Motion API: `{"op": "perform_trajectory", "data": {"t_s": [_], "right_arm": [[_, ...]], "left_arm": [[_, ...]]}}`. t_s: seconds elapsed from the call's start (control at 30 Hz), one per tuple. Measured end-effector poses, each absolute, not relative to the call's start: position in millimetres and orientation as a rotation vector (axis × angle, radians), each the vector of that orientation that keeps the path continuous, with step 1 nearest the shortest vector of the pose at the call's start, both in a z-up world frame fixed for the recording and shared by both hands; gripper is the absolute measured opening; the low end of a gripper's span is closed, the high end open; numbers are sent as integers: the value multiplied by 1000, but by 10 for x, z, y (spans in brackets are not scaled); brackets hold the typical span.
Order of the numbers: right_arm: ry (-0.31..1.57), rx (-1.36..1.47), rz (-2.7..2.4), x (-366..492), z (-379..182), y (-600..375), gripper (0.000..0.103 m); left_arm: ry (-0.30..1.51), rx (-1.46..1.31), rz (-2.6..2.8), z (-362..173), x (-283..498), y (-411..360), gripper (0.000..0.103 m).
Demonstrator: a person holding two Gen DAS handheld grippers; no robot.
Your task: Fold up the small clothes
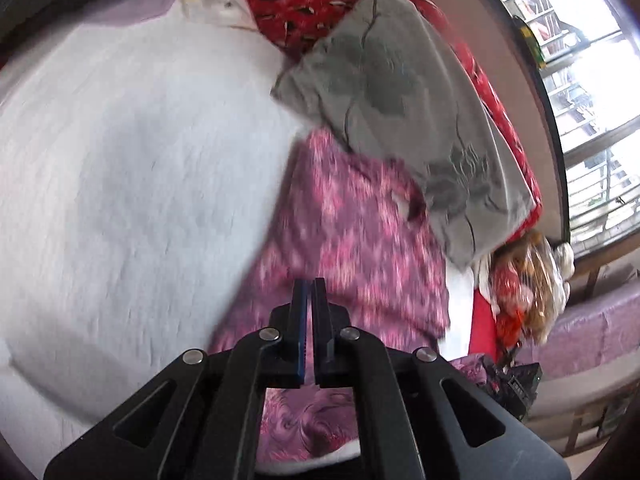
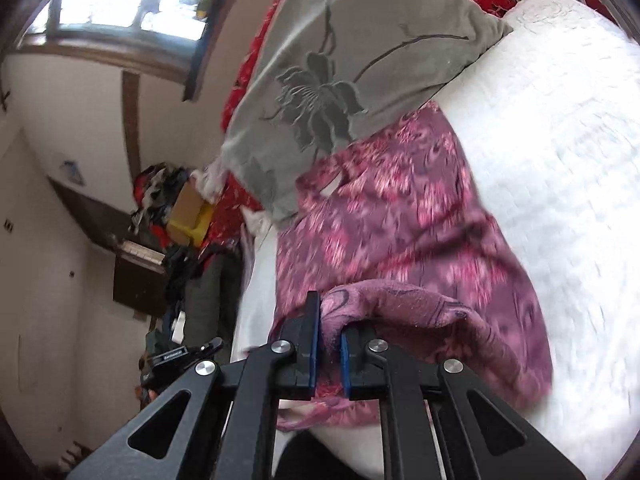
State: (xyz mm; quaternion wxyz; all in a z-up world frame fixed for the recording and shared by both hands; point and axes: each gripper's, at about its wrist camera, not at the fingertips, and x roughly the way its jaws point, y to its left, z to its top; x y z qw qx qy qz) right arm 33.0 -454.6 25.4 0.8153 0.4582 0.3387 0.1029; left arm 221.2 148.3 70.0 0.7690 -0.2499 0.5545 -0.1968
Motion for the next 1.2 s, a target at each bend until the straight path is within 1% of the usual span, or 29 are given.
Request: {"op": "perform_trajectory", "data": {"t_s": [0.07,0.17,0.3,0.33,0.37,0.4,0.43,0.5,0.53,0.57,0.6,0.63,0.67,0.7,0.73,0.83,0.9,0.93,0.97,1.03,1.13,1.2], "right_arm": [[714,1009,198,579,195,-4621,8],[721,1033,143,854,64,-4712,8],[819,1076,60,1030,-244,-4780,9],[835,1085,56,1028,-315,-4780,12],[851,1091,50,1006,-384,-4774,12],[862,1094,45,984,-431,-4766,13],[868,1100,42,948,-473,-4757,13],[864,1113,39,858,-512,-4751,13],[866,1117,41,842,-513,-4752,13],[865,1120,48,804,-503,-4745,14],[865,1120,50,788,-478,-4751,14],[867,1117,53,765,-456,-4747,16],[869,1116,58,740,-430,-4745,18],[866,1118,60,720,-403,-4749,18],[859,1122,64,698,-372,-4760,20],[783,1169,92,615,-262,-4837,23],[694,1200,94,531,-166,-4931,31],[658,1200,75,484,-119,-4981,39],[638,1179,41,437,-74,-5027,44],[684,1078,-39,409,-12,-5035,44],[805,864,-84,470,26,-4877,45],[872,666,-94,564,58,-4664,48]], "left_arm": [[1215,-539,-445,678,2371,1411,1],[1263,-432,-441,571,2457,1249,1],[1378,-290,-506,267,2302,1082,5],[1415,-265,-527,161,2248,1047,9],[1445,-252,-546,85,2210,1016,13],[1484,-237,-563,5,2154,975,24],[1525,-215,-576,-79,2098,922,31],[1547,-174,-585,-139,1990,850,32],[1543,-129,-582,-156,1931,797,38],[1541,-108,-582,-146,1900,768,41],[1537,-91,-585,-149,1849,740,41],[1518,-80,-588,-124,1797,718,40],[1501,-71,-599,-96,1767,702,34],[1473,-68,-626,-50,1725,685,6],[1461,-74,-639,-10,1701,679,3],[1376,-123,-588,151,1736,753,3],[1338,-156,-532,216,1797,845,2],[1335,-169,-509,223,1819,886,2],[1336,-182,-489,223,1847,929,3],[1331,-213,-455,209,1878,1012,2],[1339,-263,-463,187,1870,1111,3],[1357,-280,-473,121,1881,1099,3]]}}
